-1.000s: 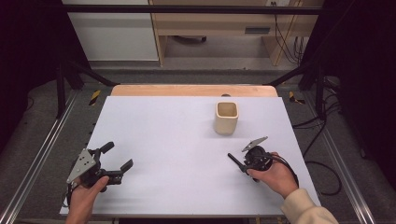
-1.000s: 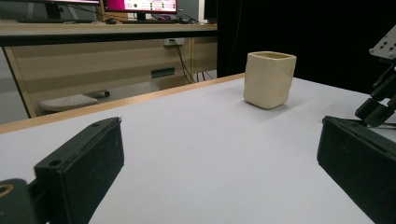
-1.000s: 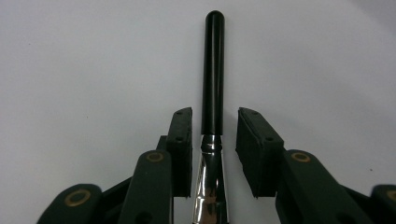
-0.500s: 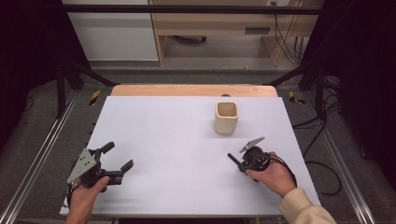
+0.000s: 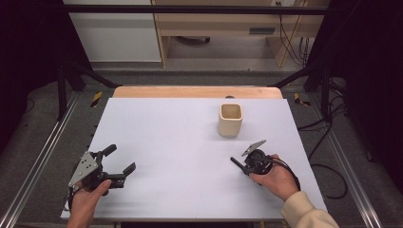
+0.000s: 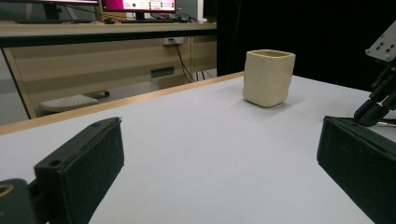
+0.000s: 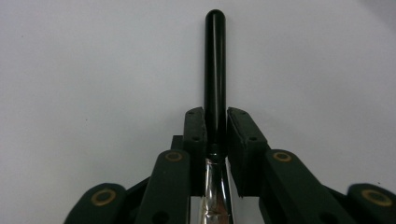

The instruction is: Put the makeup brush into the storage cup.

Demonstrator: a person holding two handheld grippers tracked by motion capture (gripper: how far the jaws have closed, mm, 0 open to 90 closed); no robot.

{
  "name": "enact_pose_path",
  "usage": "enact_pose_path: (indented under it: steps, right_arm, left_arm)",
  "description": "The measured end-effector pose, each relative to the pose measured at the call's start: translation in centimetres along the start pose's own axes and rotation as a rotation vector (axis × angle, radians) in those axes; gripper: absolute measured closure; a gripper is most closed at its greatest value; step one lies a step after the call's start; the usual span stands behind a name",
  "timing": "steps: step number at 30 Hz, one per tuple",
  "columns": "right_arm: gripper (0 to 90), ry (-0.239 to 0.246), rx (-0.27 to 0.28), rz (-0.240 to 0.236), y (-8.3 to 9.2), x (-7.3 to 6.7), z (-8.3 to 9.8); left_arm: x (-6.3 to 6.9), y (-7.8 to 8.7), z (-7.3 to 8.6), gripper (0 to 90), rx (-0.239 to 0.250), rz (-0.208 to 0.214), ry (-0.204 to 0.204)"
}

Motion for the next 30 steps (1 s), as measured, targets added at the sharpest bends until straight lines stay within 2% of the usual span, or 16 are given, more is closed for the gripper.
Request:
enact_pose_path:
  steps: [30]
  right_arm:
    - [79.4, 0.029, 0.011, -0.023, 0.83, -0.50, -0.77]
  left_arm:
    - [0.13, -0.06, 0.01, 0.2, -0.006, 0.002, -0.008]
Point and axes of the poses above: each handheld gripper's, and its own axes: y roughly backward along the jaws, z roughly out of its underside, x roughly to its right, the point moved 9 cm from there along -y, roughly forward along the jaws, and after that the axes turned 14 degrees about -y, right-handed, at the moved point
